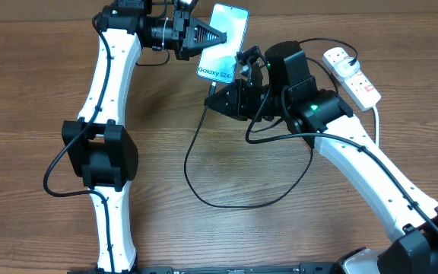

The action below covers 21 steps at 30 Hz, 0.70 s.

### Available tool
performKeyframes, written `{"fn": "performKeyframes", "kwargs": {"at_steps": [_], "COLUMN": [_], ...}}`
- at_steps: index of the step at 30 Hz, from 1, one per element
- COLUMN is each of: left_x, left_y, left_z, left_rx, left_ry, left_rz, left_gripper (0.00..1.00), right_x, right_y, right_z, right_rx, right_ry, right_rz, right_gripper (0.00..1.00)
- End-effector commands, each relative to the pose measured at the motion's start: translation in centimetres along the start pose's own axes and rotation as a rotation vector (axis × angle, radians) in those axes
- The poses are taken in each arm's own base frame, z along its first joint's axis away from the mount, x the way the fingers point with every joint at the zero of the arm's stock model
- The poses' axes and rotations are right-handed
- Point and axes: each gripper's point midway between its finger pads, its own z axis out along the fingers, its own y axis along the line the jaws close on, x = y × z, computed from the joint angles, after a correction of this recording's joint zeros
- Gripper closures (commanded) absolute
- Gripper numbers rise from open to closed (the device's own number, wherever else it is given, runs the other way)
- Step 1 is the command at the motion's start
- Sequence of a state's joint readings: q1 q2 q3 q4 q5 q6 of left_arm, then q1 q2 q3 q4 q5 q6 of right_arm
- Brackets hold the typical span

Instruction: Plug charger to phone and switch on socket

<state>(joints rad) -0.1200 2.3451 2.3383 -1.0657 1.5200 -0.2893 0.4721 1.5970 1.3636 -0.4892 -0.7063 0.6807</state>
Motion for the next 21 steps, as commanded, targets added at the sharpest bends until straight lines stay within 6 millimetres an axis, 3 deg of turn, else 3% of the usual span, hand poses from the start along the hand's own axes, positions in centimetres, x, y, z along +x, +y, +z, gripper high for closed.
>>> {"fn": "performKeyframes", "kwargs": {"at_steps": [1, 21], "left_x": [0.78, 0.86], "left_y": [-4.42, -4.42], "left_z": [0.05, 0.12], "left_rx": [0.061, 0.062], "left_ry": [0.021, 0.023], "left_rz": [0.078, 0.071], "left_gripper": [0.96, 0.96], "right_x": [-0.60, -1.09], "right_y": [0.74, 0.42], "right_z": [-0.19, -0.21], "right_rx": [-0.014, 0.007], "right_ry": [-0.014, -0.040], "right_rz": [-0.017, -0.016], "right_gripper": [0.96, 0.96]}}
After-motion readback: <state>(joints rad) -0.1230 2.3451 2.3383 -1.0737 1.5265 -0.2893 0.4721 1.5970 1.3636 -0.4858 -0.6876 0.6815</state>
